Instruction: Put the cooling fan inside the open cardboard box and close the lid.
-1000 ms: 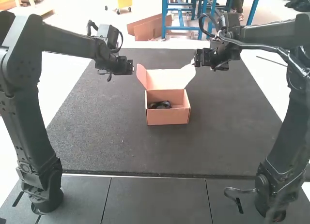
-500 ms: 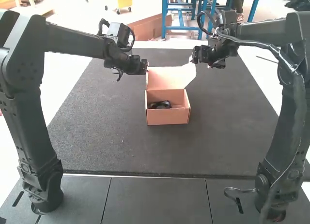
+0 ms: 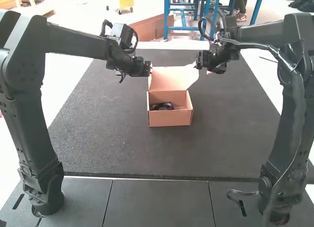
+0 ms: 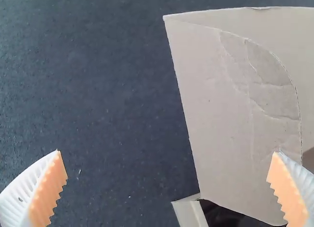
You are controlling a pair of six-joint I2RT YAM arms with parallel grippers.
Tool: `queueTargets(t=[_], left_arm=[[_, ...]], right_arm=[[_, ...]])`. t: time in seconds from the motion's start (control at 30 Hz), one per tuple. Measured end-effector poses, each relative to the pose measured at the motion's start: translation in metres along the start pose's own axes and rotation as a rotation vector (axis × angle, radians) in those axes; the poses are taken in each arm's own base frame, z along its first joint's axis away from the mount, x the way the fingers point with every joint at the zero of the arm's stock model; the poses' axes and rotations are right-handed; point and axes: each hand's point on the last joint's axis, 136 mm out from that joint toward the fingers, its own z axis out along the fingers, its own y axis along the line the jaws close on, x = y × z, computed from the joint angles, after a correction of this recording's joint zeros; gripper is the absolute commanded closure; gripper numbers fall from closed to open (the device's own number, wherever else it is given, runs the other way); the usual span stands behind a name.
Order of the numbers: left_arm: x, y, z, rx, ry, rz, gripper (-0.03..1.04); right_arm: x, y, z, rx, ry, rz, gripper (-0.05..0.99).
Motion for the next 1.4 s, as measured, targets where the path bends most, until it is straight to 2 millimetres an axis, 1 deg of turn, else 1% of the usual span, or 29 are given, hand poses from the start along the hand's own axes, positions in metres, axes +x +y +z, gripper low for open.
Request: queueTargets(t=[0.07, 0.13, 0.23, 0.3, 0.33, 0.4, 0.47, 0.53, 0.6, 0.67, 0.77, 1.13, 1.23, 1.4], left_arm=[[0.000, 0.000, 0.000, 0.000, 0.000, 0.000, 0.04], [0.001, 0.000, 0.000, 0.000, 0.003, 0.000, 0.04], [0.002, 0.000, 0.000, -0.002, 0.008, 0.000, 0.04], [0.002, 0.000, 0.000, -0.002, 0.007, 0.000, 0.04], [0.002, 0.000, 0.000, -0.002, 0.007, 0.000, 0.04], [0.002, 0.000, 0.000, -0.002, 0.007, 0.000, 0.04], [0.002, 0.000, 0.000, -0.002, 0.007, 0.000, 0.04], [0.002, 0.000, 0.000, -0.002, 0.007, 0.000, 0.04], [0.002, 0.000, 0.000, -0.001, 0.007, 0.000, 0.04], [0.002, 0.000, 0.000, -0.002, 0.007, 0.000, 0.04], [0.002, 0.000, 0.000, -0.002, 0.007, 0.000, 0.04], [0.003, 0.001, 0.000, -0.003, 0.011, 0.000, 0.04], [0.004, 0.001, 0.000, -0.004, 0.015, 0.000, 0.04], [0.007, 0.001, 0.000, -0.006, 0.027, 0.001, 0.04]], right_arm=[[0.000, 0.000, 0.004, -0.003, 0.000, 0.003, 0.32], [0.001, -0.001, 0.008, -0.006, 0.001, 0.007, 0.38], [0.003, -0.002, 0.012, -0.006, 0.007, 0.016, 0.52], [0.003, -0.001, 0.012, -0.008, 0.006, 0.018, 0.66], [0.002, -0.001, 0.012, -0.012, 0.002, 0.019, 0.70], [0.000, 0.000, 0.012, -0.016, -0.003, 0.021, 0.72], [0.000, 0.000, 0.012, -0.016, -0.006, 0.023, 0.76], [-0.001, 0.000, 0.012, -0.018, -0.007, 0.024, 0.76], [-0.001, 0.001, 0.012, -0.019, -0.007, 0.023, 0.87], [-0.003, 0.002, 0.012, -0.026, -0.013, 0.025, 0.94], [-0.005, 0.005, 0.010, -0.042, -0.018, 0.026, 0.95], [-0.004, 0.011, 0.010, -0.060, -0.014, 0.021, 0.95], [-0.003, 0.020, 0.007, -0.069, -0.010, 0.009, 0.95], [0.003, 0.045, 0.001, -0.096, 0.012, -0.022, 0.95]])
